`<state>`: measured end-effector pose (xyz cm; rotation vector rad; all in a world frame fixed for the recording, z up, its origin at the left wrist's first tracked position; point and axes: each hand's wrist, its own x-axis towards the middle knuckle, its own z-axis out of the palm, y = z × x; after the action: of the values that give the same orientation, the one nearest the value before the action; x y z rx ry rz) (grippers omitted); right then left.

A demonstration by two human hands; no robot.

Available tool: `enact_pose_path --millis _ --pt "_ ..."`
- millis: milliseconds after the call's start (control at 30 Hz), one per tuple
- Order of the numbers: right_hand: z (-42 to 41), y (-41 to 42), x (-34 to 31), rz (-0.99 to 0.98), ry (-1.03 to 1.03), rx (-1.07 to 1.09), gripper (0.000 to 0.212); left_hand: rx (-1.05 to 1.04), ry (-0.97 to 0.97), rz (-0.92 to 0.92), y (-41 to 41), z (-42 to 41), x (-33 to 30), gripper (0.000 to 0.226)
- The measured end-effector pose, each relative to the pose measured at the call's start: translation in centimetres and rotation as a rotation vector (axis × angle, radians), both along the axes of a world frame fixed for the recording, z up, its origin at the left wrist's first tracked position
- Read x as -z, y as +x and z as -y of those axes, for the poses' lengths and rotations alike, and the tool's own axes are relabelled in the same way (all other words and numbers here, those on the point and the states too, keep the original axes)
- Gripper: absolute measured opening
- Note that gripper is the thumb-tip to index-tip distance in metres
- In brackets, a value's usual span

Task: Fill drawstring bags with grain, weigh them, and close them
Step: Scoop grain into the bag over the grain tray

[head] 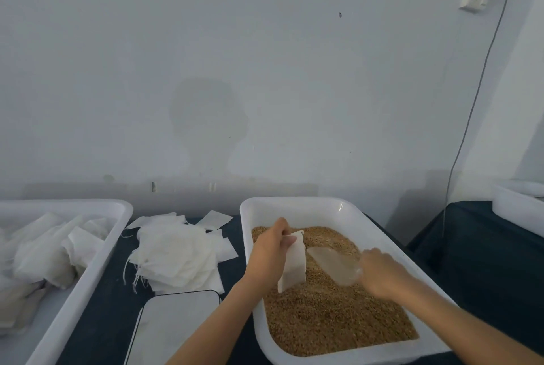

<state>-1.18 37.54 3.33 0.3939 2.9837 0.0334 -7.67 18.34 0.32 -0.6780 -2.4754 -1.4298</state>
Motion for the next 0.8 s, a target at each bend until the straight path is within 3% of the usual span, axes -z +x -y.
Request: enact_pose_path --millis 200,300,367,467,533,767,800 --pt "1.4 -0.2 3.5 -0.01 -0.011 -0.001 0.033 0.044 0.271 0.082 0.2 0.8 -0.5 0.025" --pt "1.6 -0.7 2.6 0.008 -0.052 -0.026 0.051 0.046 0.4 0.069 0.5 1.4 -1.1 0.021" --pt "2.1 -1.0 1.1 -0.109 -0.337 -0.126 0.056 0.06 0.473 0.039 1.0 2.0 -2.0 0.019" --pt "4.8 -0.4 -1.2 -0.239 -1.052 -0.245 0.049 0.095 0.546 -0.004 1.8 3.3 -3.7 0.017" --pt "6.8 0.0 -1.9 -0.262 -1.339 -0.271 0.045 0.102 0.58 -0.033 2.6 4.3 -4.8 0.018" --pt "14.4 0.7 -1.7 -0.394 -1.48 -0.256 0.01 -0.006 0.638 -0.008 5.6 9.5 -4.4 0.007" --pt "15.5 0.8 -1.5 -0.413 -1.474 -0.247 0.008 -0.05 0.64 0.018 5.8 10.5 -3.7 0.016"
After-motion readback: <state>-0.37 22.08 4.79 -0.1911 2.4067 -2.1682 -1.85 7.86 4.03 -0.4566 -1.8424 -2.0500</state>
